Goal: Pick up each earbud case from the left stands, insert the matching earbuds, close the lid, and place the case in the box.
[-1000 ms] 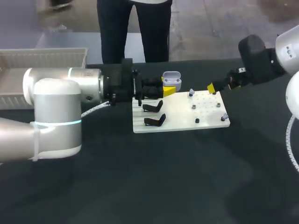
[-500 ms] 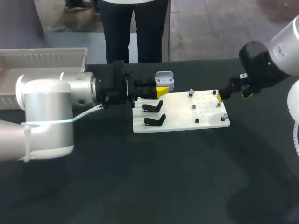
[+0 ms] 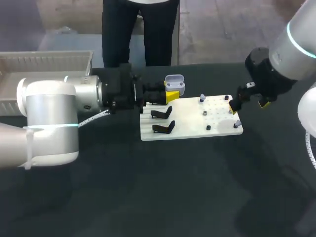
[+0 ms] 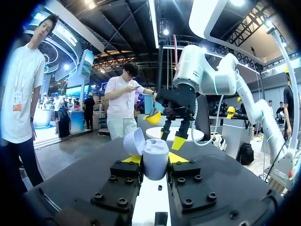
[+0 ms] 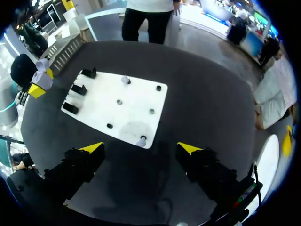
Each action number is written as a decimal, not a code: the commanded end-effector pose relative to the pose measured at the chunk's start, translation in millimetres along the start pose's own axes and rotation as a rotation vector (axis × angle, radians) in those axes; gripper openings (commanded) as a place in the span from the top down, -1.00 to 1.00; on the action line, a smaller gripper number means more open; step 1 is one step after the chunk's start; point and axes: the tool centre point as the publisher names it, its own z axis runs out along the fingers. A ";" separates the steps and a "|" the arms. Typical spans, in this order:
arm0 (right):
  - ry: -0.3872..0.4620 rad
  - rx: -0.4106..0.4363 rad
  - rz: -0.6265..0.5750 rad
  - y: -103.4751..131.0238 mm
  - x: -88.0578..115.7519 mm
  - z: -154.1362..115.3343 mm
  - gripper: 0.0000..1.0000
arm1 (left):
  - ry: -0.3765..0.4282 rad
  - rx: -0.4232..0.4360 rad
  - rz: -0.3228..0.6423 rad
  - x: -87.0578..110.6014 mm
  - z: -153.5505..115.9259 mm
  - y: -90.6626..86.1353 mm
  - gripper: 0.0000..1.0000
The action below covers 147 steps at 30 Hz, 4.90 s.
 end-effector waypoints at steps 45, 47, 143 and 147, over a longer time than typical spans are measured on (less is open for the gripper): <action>0.174 0.153 0.021 2.1 27.4 51.2 -1.00 | -0.005 -0.008 0.003 0.5 0.2 -1.8 1.00; 0.175 0.156 0.026 2.3 26.4 53.0 -1.00 | -0.005 -0.008 0.003 0.5 0.2 -1.8 1.00; 0.163 0.189 -0.027 19.0 10.4 13.9 1.00 | -0.005 -0.008 0.003 0.5 0.2 -1.8 1.00; 0.175 0.194 -0.046 32.9 10.3 -4.9 1.00 | -0.005 -0.008 0.003 0.5 0.2 -1.8 1.00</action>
